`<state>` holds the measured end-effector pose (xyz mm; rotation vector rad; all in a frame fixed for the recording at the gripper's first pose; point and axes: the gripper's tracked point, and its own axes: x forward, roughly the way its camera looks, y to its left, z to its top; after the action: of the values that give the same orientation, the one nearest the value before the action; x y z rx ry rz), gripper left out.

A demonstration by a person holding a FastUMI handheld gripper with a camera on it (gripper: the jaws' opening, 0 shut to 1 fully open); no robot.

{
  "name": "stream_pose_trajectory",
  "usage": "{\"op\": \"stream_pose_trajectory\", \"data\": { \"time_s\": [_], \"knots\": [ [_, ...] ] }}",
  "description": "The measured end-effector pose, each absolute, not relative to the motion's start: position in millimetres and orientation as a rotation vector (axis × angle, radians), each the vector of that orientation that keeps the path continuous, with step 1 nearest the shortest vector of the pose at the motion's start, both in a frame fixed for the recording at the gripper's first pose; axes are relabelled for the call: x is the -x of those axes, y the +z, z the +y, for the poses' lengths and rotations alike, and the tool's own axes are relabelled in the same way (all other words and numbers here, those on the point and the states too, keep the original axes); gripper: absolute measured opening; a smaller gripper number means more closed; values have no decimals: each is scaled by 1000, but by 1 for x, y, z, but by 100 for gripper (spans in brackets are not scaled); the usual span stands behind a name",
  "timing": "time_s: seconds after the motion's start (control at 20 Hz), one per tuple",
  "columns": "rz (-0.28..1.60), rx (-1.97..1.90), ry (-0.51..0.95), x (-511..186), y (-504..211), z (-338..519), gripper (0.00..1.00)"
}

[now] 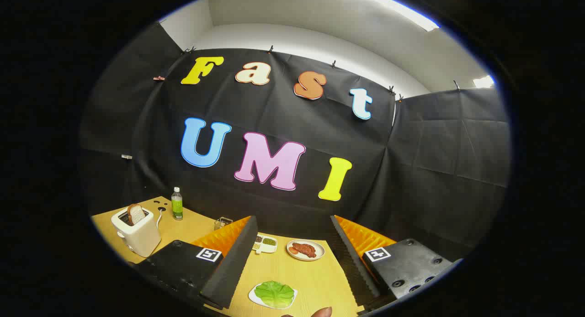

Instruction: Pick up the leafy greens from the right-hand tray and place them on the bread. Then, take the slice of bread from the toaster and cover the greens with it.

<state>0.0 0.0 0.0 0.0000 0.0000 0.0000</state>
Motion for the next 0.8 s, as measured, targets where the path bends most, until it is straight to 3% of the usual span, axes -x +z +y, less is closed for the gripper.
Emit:
{"op": "stream_pose_trajectory", "data": {
  "time_s": [0.8],
  "knots": [
    [70,1,-26,2,-16,-1,97]
  ]
}}
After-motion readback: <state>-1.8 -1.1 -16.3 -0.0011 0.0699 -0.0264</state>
